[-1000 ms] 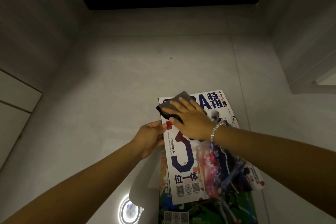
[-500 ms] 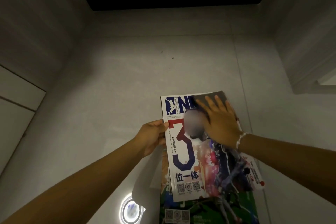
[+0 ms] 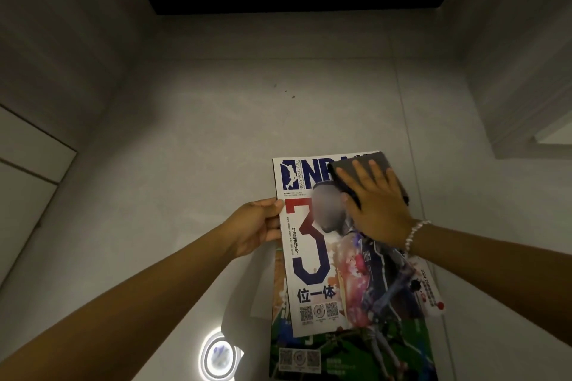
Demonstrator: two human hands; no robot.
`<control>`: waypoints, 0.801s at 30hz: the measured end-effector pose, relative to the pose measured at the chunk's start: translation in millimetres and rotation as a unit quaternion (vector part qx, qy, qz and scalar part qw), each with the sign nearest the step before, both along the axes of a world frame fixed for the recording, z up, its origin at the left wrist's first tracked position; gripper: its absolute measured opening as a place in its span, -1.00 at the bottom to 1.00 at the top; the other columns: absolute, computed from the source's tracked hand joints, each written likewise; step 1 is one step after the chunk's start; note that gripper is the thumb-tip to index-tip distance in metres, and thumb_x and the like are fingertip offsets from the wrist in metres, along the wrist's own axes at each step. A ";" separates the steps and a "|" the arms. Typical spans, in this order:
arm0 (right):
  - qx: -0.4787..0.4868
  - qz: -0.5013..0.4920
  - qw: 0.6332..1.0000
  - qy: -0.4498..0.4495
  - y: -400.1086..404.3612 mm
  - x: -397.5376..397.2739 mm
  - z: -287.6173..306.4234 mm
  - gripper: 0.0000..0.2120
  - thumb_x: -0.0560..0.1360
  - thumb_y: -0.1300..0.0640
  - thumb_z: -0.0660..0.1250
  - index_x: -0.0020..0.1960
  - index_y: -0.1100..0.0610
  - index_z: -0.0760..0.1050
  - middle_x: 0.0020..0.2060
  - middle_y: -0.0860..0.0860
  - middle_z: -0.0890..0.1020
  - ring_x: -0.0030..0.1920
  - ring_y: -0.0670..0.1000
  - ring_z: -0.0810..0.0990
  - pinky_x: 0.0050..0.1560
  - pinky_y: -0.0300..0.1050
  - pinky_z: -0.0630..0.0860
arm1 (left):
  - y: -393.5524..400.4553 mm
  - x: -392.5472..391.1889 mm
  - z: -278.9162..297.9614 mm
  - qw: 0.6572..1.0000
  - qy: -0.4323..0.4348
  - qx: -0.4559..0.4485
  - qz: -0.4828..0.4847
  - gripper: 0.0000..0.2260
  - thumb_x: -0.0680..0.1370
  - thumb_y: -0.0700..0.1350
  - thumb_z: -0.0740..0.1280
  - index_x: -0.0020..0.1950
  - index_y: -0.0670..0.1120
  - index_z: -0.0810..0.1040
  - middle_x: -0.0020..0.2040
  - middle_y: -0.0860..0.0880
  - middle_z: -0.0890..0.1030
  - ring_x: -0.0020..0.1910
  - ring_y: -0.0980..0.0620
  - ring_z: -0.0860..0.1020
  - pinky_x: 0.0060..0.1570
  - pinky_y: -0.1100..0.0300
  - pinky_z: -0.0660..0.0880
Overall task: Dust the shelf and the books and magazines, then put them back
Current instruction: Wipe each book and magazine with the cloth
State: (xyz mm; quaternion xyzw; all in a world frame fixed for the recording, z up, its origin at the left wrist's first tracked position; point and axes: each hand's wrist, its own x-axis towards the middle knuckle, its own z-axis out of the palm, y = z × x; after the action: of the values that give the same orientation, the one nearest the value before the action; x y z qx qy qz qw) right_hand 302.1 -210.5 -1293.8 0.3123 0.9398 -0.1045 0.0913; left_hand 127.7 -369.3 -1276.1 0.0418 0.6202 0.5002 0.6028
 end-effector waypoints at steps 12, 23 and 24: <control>-0.039 0.288 0.954 0.072 -75.4 14.2 -11.2 -0.52 0.62 -0.18 -0.15 0.53 -0.18 -0.05 0.53 -0.08 -0.03 0.53 0.05 -0.22 0.44 0.03 -0.36 | -2.2 1.2 2.3 0.999 -0.041 0.010 0.027 -0.74 0.64 -0.09 0.16 0.27 -0.14 0.49 0.06 -0.11 0.67 -0.04 -0.03 0.66 -0.15 0.13 0.62; 0.035 0.148 0.985 0.084 -54.0 18.6 -12.2 -0.51 0.62 -0.18 -0.20 0.51 -0.10 0.07 0.46 0.05 0.25 0.47 0.21 0.16 0.41 0.09 -0.05 | -0.3 4.0 -1.1 0.999 0.032 0.004 0.011 -0.83 0.64 -0.16 0.18 0.06 -0.11 0.57 -0.08 -0.08 0.70 -0.11 -0.03 0.68 -0.15 0.09 0.63; 0.042 0.175 0.980 0.085 -65.8 21.1 -13.8 -0.50 0.62 -0.18 -0.18 0.52 -0.09 0.07 0.47 0.05 0.23 0.48 0.20 0.15 0.40 0.10 -0.03 | -0.1 4.4 -0.9 1.000 0.027 0.005 0.013 -0.82 0.64 -0.16 0.18 0.07 -0.12 0.57 -0.08 -0.08 0.70 -0.11 -0.03 0.68 -0.14 0.09 0.63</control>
State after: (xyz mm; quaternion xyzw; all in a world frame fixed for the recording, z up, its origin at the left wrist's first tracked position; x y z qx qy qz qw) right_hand 323.2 -276.3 -1307.6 0.1365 0.9878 -0.0733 0.0144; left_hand 132.1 -369.4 -1277.0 0.0501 0.6341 0.5103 0.5789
